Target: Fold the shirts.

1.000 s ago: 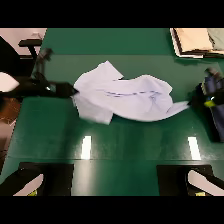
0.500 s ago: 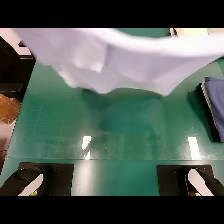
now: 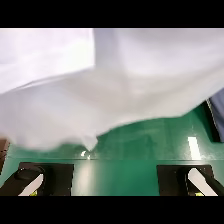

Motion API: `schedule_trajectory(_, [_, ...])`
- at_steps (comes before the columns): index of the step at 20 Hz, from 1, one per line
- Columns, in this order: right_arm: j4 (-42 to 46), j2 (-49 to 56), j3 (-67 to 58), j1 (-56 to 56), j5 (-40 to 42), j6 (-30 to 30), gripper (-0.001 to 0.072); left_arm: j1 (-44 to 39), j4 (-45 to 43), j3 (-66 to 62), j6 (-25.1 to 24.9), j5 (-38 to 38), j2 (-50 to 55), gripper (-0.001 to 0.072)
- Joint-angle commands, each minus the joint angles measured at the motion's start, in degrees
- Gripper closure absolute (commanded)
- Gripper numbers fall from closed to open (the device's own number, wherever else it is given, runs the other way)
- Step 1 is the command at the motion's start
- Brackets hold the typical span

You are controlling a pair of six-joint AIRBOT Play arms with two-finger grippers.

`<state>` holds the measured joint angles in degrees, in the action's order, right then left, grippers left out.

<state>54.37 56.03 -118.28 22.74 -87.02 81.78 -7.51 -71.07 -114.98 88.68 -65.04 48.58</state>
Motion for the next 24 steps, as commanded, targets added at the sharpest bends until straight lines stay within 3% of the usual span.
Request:
schedule_trajectory(1, [4.4,3.0,6.2,-4.8,-2.3,3.0,0.07,0.0,-10.3,12.0,2.9,-6.8,3.1,0.0684])
schedule_trajectory(4, [18.4,10.3,13.3,-14.6,-4.6,4.7,0.0699,0.0,-8.7,24.6,2.9,-5.1,10.9,0.0684])
schedule_trajectory(6, [22.7,17.1,18.0,-19.3,-5.7,4.7,0.0699,0.0,-7.4,29.8,2.9,-1.8,17.4,0.0683])
schedule_trajectory(10, [22.6,31.8,21.7,-22.4,-2.8,4.4,0.0699,0.0,-7.3,30.9,2.1,6.1,31.3,0.0683])
schedule_trajectory(13, [21.7,41.5,15.4,-22.3,-0.4,2.4,0.0699,0.1,-7.3,30.3,1.1,13.7,37.0,0.0684])
schedule_trajectory(16, [21.6,47.1,8.4,-22.3,0.3,1.7,0.0699,0.1,-7.4,29.9,-1.1,16.7,38.4,0.0684])
schedule_trajectory(18, [21.7,48.5,5.2,-22.1,-2.3,1.4,0.0699,0.1,-7.5,29.4,-6.0,13.6,38.4,0.0683])
schedule_trajectory(20, [21.7,47.4,6.6,-21.6,-5.6,1.1,0.0699,0.1,-8.3,29.4,-10.3,5.7,38.3,0.0683])
schedule_trajectory(24, [21.7,40.5,21.0,-21.1,-3.0,1.1,0.0698,0.1,-8.3,34.0,-11.1,-1.0,38.3,0.0683])
